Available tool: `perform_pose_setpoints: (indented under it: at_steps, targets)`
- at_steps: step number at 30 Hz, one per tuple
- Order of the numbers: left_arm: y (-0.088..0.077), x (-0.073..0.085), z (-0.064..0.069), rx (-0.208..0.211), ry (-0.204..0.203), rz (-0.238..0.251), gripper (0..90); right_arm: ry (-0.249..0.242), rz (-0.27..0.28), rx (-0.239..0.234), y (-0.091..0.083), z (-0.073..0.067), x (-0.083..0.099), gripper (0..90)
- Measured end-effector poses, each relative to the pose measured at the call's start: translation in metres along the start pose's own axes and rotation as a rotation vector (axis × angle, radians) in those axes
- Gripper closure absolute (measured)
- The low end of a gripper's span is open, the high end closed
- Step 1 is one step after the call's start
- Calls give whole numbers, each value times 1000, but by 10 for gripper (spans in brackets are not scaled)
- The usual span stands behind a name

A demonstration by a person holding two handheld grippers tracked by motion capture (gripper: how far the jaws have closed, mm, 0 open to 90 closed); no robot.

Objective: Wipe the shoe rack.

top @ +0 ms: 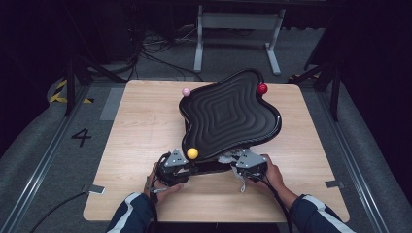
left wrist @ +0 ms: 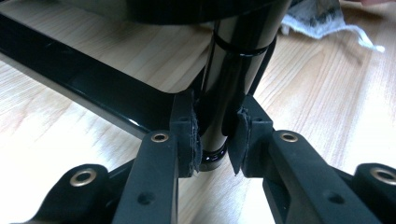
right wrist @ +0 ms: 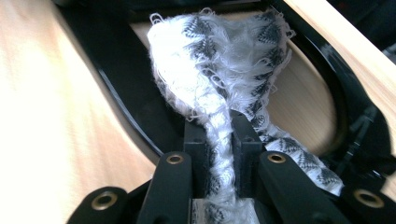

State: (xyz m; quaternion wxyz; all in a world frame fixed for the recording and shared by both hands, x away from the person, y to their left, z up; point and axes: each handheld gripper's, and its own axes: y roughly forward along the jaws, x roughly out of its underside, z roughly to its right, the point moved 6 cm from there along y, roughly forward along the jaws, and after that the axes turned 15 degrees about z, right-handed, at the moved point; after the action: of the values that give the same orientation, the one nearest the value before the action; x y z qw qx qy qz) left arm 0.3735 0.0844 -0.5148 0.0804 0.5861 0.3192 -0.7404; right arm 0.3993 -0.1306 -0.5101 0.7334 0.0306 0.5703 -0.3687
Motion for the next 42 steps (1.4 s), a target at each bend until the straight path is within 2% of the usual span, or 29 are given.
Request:
perform_pose_setpoints:
  at_steps: [9, 16, 19, 23, 24, 25, 26, 28, 31, 32, 35, 36, 37, 39, 42]
  targets:
    - [6, -1, 7, 10, 8, -2, 725, -31, 22, -52, 8, -24, -13, 804]
    - [6, -1, 7, 23, -3, -1, 723, -47, 21, -55, 7, -23, -12, 805]
    - [6, -2, 7, 30, -8, 1, 722, -50, 17, -28, 5, -12, -7, 806]
    - [5, -1, 6, 31, -9, -5, 721, -12, -21, 64, -1, 19, 9, 806]
    - [5, -1, 6, 31, -8, -6, 721, 16, -35, 96, -4, 32, 16, 807]
    - [5, -1, 6, 31, -8, -6, 721, 16, -40, 110, -5, 36, 18, 807]
    - [6, -1, 6, 33, -9, 0, 721, 16, -40, 110, -5, 36, 18, 807]
    - [6, -2, 6, 32, -8, 1, 721, 13, -54, 155, -8, 46, 24, 806]
    - [5, -2, 4, 28, -2, -2, 722, 1, -58, 183, -10, 49, 25, 807]
    - [4, -1, 3, 26, 0, -3, 723, -12, -61, 202, -10, 51, 25, 808]
    - [1, -1, -3, 13, -6, 1, 723, -10, -64, 246, -13, 57, 27, 808]
    - [0, 0, -5, 8, -10, 2, 723, -3, -65, 275, -15, 64, 29, 809]
    - [-2, 0, -8, 3, -5, 0, 723, -3, -65, 275, -15, 64, 29, 809]
    - [-5, 1, -12, -10, -15, 3, 722, 33, -80, 303, -19, 73, 34, 809]
    - [-5, 1, -12, -10, -21, 6, 722, 66, -68, 327, -25, 83, 39, 808]
